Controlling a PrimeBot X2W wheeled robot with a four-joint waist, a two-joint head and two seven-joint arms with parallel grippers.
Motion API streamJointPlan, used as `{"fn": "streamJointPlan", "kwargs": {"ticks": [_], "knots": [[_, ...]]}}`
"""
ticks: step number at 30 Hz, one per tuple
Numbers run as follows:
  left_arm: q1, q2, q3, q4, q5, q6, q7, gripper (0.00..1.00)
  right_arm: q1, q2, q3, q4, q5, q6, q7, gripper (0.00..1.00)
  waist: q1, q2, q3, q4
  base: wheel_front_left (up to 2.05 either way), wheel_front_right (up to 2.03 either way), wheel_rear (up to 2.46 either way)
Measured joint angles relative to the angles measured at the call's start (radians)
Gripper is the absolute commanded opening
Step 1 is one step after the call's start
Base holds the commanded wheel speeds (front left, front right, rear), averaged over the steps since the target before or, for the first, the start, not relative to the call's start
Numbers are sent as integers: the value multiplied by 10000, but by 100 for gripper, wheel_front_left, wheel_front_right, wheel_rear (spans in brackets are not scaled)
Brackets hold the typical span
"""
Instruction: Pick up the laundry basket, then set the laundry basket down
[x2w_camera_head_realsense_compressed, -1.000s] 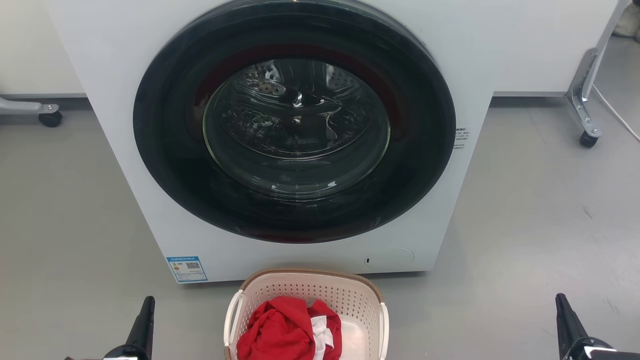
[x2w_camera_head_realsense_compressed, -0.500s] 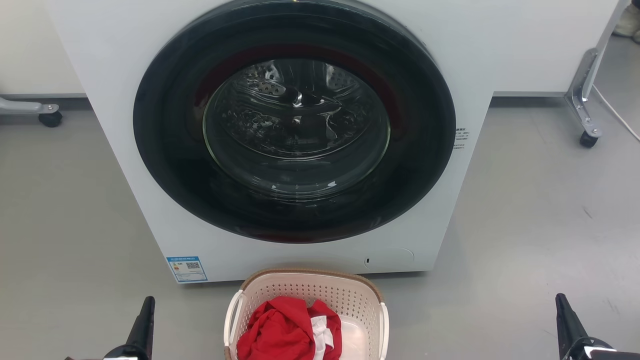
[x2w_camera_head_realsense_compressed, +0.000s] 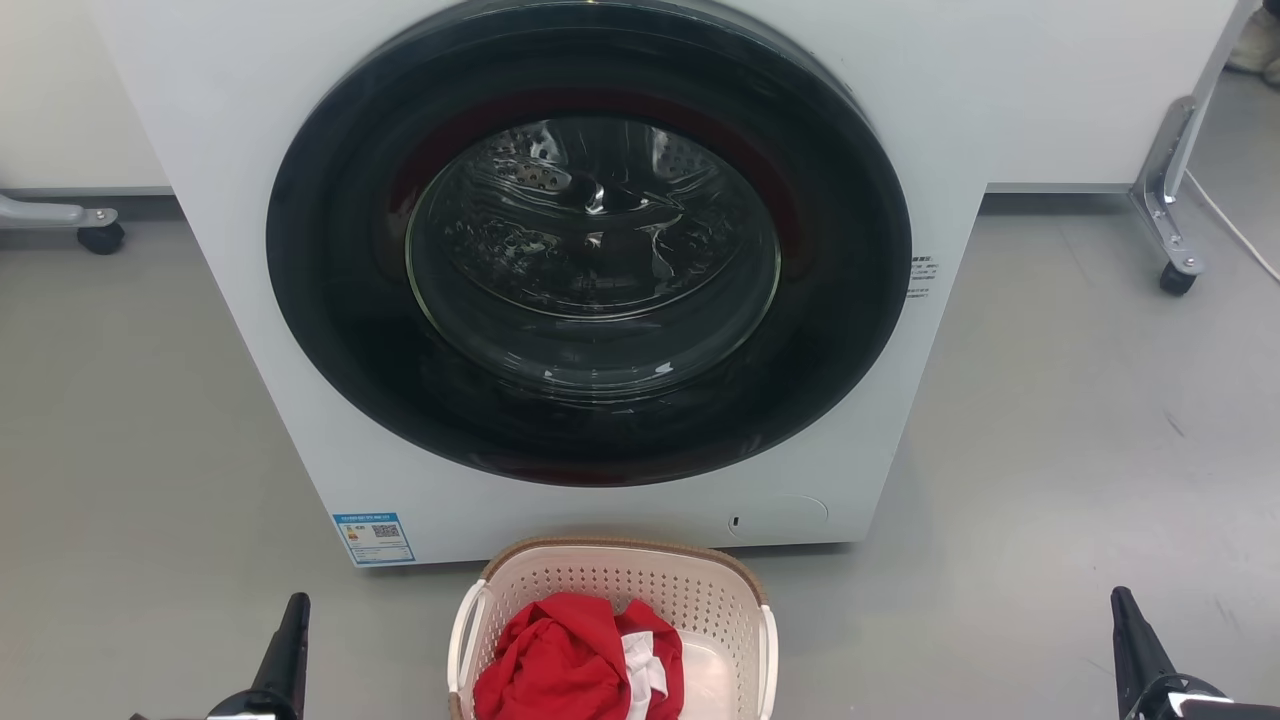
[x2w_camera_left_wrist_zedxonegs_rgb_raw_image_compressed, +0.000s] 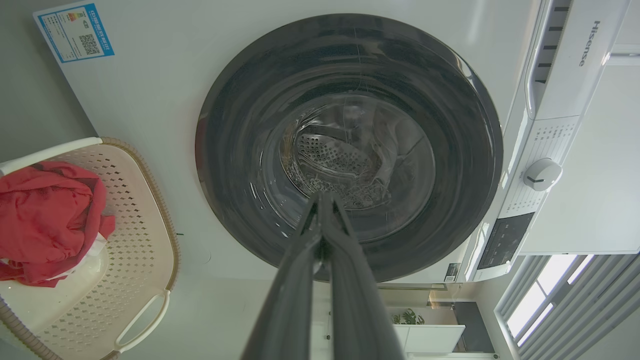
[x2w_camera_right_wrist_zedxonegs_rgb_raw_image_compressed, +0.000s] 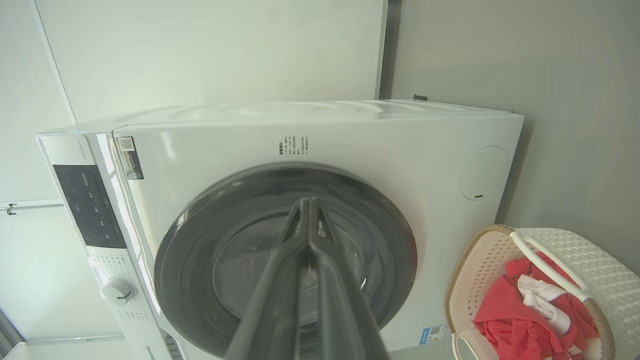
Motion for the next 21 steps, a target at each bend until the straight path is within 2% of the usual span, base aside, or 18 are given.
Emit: {"fn": "streamJointPlan", "kwargs": {"ticks": [21], "knots": [[0, 0, 0, 4, 0, 0, 0, 0, 0, 0, 2, 0, 0, 0, 0, 0, 0, 0, 0, 0, 0, 0, 0]]}}
